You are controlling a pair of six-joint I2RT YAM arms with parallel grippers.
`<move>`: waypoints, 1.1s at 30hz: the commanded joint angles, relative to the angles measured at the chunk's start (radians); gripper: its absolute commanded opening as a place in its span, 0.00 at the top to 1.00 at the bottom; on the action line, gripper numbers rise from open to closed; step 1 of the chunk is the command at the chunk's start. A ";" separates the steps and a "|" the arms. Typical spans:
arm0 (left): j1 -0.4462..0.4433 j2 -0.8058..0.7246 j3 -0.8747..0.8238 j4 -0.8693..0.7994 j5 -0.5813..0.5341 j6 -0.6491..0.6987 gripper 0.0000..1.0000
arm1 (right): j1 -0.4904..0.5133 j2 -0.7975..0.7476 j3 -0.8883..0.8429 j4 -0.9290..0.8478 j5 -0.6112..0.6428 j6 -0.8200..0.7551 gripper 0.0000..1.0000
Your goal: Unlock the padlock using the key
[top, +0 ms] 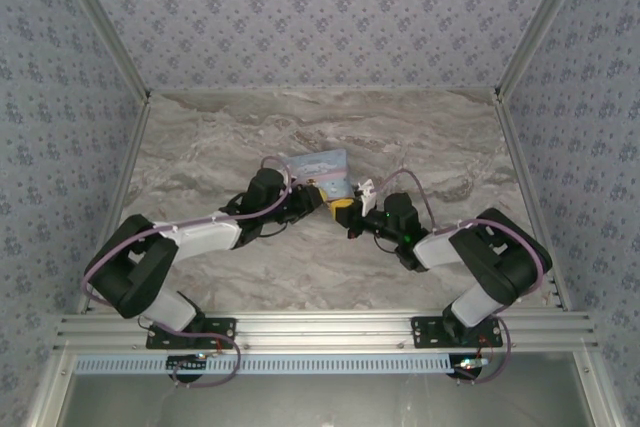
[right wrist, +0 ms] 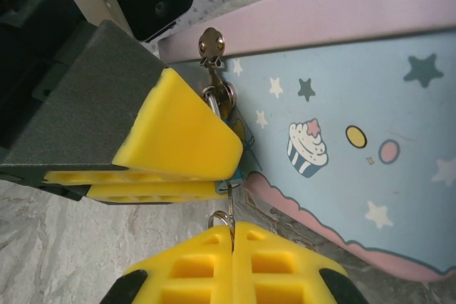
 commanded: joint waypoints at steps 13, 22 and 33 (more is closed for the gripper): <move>-0.011 -0.074 -0.003 0.065 0.058 0.000 0.80 | -0.030 0.038 0.070 0.062 -0.083 0.007 1.00; -0.012 -0.070 -0.003 0.065 0.060 -0.001 0.80 | -0.035 0.060 0.084 0.061 -0.108 0.004 1.00; -0.010 -0.075 -0.006 0.054 0.064 0.004 0.80 | -0.074 0.076 0.107 0.037 -0.137 -0.022 1.00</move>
